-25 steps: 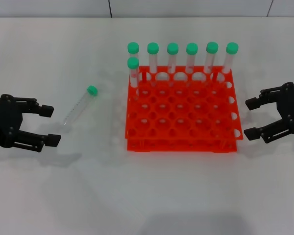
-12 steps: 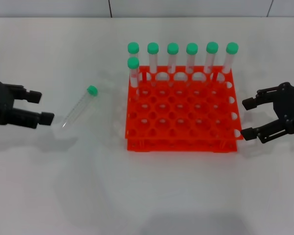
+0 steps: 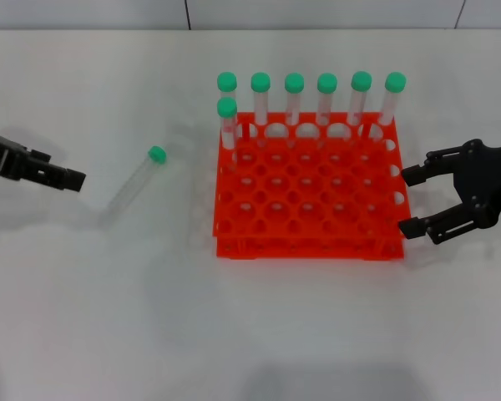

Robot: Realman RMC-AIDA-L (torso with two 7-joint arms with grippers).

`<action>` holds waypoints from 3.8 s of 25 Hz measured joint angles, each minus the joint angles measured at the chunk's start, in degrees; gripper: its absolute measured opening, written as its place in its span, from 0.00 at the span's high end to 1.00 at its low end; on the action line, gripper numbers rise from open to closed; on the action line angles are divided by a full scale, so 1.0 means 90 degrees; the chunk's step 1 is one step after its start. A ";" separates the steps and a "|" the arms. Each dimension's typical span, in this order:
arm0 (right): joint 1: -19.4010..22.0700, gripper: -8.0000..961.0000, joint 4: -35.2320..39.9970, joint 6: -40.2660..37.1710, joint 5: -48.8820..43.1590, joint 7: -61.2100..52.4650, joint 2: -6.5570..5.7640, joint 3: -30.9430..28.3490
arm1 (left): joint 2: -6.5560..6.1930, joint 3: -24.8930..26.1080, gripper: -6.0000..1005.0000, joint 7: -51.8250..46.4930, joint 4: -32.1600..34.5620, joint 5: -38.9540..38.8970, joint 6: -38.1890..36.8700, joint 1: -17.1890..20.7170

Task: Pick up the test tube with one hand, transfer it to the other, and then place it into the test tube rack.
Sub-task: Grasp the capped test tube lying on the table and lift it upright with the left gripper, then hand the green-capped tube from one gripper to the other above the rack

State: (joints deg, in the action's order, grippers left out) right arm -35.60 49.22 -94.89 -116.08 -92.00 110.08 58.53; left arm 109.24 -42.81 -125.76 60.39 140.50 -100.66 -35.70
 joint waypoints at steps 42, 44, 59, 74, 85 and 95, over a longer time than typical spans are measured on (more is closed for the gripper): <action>-0.0078 0.10 -0.0030 0.0251 -0.0149 0.0124 0.0268 0.0162 | 0.0665 -0.0934 0.34 -0.1040 -0.2257 0.1763 0.2462 -0.1342; -0.0079 0.10 -0.0030 0.0271 -0.0149 0.0123 0.0268 0.0161 | 0.0665 -0.1016 0.42 -0.1112 -0.2265 0.1768 0.2464 -0.1343; -0.0122 0.10 -0.0031 0.0339 -0.0148 0.0124 0.0268 0.0156 | 0.0641 -0.1502 0.57 -0.1403 -0.2272 0.1903 0.2475 -0.1369; -0.0195 0.10 -0.0030 0.0410 -0.0148 0.0094 0.0292 0.0167 | 0.0675 -0.1546 0.81 -0.1450 -0.2278 0.2094 0.2650 -0.1375; -0.0149 0.10 -0.0030 0.0389 -0.0148 0.0067 0.0280 0.0134 | 0.0984 -0.1539 0.80 -0.0718 0.0162 0.1005 0.2954 -0.0387; -0.0137 0.10 -0.0030 0.0413 -0.0144 0.0130 0.0419 0.0153 | 0.0807 -0.1481 0.80 0.2945 0.0179 -0.3651 0.3494 0.0727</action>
State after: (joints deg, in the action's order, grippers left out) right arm -36.83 48.96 -91.17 -117.38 -90.83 113.85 59.91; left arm 116.50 -56.14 -99.25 62.00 107.64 -69.21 -29.16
